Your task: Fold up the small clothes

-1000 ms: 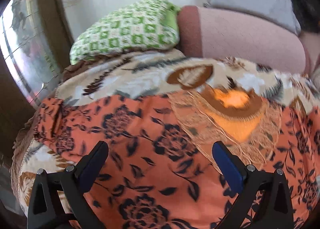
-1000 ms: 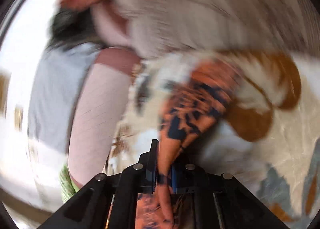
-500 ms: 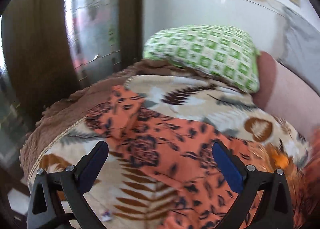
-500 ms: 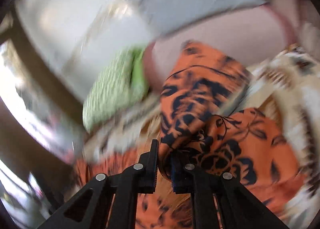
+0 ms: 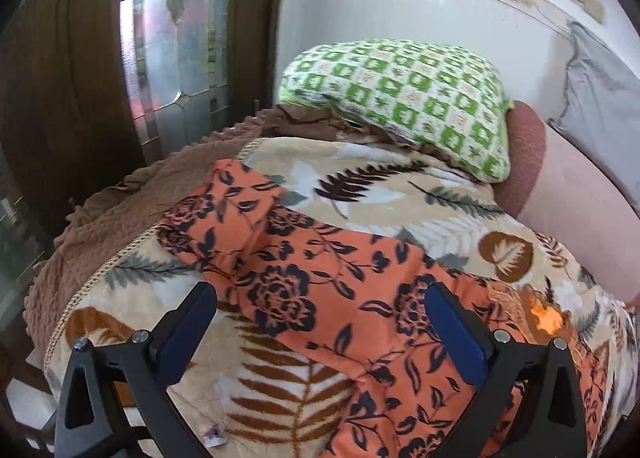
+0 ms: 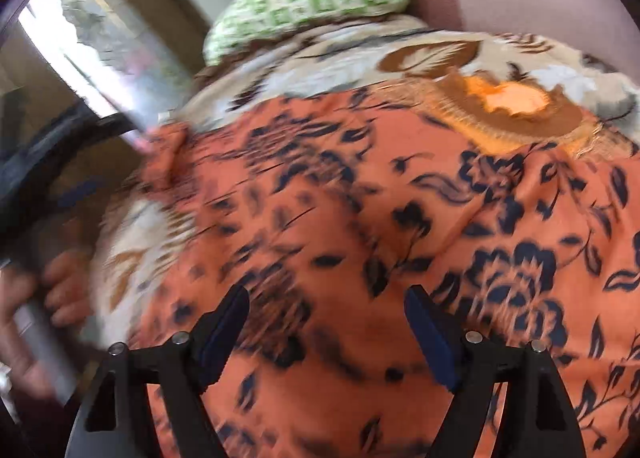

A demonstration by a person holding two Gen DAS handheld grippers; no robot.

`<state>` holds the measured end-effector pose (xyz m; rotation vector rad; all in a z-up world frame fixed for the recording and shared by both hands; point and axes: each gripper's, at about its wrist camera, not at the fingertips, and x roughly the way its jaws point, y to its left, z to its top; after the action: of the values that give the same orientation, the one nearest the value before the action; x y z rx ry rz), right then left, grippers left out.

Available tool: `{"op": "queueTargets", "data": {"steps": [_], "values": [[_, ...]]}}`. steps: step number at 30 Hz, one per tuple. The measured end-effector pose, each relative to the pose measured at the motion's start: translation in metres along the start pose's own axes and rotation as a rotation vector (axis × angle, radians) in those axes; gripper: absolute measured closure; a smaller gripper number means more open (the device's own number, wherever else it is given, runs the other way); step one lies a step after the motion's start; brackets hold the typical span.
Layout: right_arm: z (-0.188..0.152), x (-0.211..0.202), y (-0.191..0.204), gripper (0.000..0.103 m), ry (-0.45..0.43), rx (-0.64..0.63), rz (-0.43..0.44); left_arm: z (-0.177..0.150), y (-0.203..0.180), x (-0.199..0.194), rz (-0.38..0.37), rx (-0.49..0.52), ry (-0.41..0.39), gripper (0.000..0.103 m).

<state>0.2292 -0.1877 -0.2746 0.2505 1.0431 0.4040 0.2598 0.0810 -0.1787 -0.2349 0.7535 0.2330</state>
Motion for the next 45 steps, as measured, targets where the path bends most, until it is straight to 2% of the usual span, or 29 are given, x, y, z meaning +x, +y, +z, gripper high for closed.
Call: {"op": "queueTargets", "data": {"steps": [2, 5, 9, 11, 13, 15, 17, 19, 21, 23, 25, 26, 30, 31, 37, 42, 43, 44, 45], "values": [[-0.014, -0.025, -0.003, 0.02, -0.029, 0.0, 0.056, -0.002, -0.009, -0.001, -0.038, 0.036, 0.002, 0.0], [-0.023, -0.062, -0.022, 0.02, -0.133, 0.06, 0.075, -0.008, -0.026, -0.003, -0.11, 0.079, 0.01, 0.0], [-0.036, -0.108, -0.085, 0.02, -0.296, 0.272, 0.056, -0.019, -0.055, -0.003, -0.197, 0.144, 0.016, 0.0], [-0.045, -0.122, -0.122, 0.021, -0.365, 0.41, 0.084, -0.026, -0.075, 0.002, -0.281, 0.186, 0.031, 0.0], [-0.055, -0.126, -0.158, 0.022, -0.389, 0.557, 0.141, -0.033, -0.093, 0.012, -0.359, 0.226, 0.044, 0.001], [-0.063, -0.125, -0.185, 0.023, -0.395, 0.688, 0.196, -0.039, -0.104, 0.021, -0.39, 0.248, 0.062, 0.005], [-0.069, -0.127, -0.21, 0.023, -0.398, 0.792, 0.258, -0.046, -0.114, 0.036, -0.439, 0.239, 0.121, 0.027], [-0.071, -0.127, -0.228, 0.023, -0.405, 0.863, 0.307, -0.054, -0.122, 0.053, -0.483, 0.228, 0.204, 0.04], [-0.073, -0.129, -0.235, 0.023, -0.41, 0.876, 0.325, -0.063, -0.128, 0.066, -0.478, 0.245, 0.25, 0.052], [-0.072, -0.132, -0.239, 0.023, -0.411, 0.862, 0.328, -0.074, -0.135, 0.076, -0.45, 0.273, 0.285, 0.068], [-0.069, -0.132, -0.238, 0.023, -0.412, 0.844, 0.32, -0.08, -0.138, 0.079, -0.462, 0.287, 0.309, 0.078], [-0.069, -0.133, -0.238, 0.023, -0.412, 0.839, 0.319, -0.082, -0.139, 0.078, -0.465, 0.289, 0.313, 0.08], [-0.065, -0.124, -0.235, 0.023, -0.384, 0.828, 0.301, -0.081, -0.143, 0.067, -0.491, 0.308, 0.265, 0.089], [-0.064, -0.121, -0.234, 0.023, -0.374, 0.826, 0.285, -0.078, -0.144, 0.065, -0.492, 0.314, 0.25, 0.096], [-0.063, -0.103, -0.233, 0.023, -0.306, 0.817, 0.234, -0.061, -0.13, 0.047, -0.542, 0.274, 0.231, 0.096], [-0.064, -0.099, -0.233, 0.023, -0.297, 0.8, 0.218, -0.065, -0.121, 0.06, -0.487, 0.26, 0.284, 0.094], [-0.064, -0.099, -0.233, 0.023, -0.297, 0.797, 0.218, -0.067, -0.12, 0.067, -0.471, 0.25, 0.313, 0.086], [-0.064, -0.099, -0.233, 0.023, -0.296, 0.794, 0.219, -0.069, -0.119, 0.072, -0.466, 0.236, 0.334, 0.066], [-0.064, -0.099, -0.234, 0.023, -0.298, 0.792, 0.222, -0.07, -0.118, 0.076, -0.466, 0.22, 0.352, 0.053]]}}
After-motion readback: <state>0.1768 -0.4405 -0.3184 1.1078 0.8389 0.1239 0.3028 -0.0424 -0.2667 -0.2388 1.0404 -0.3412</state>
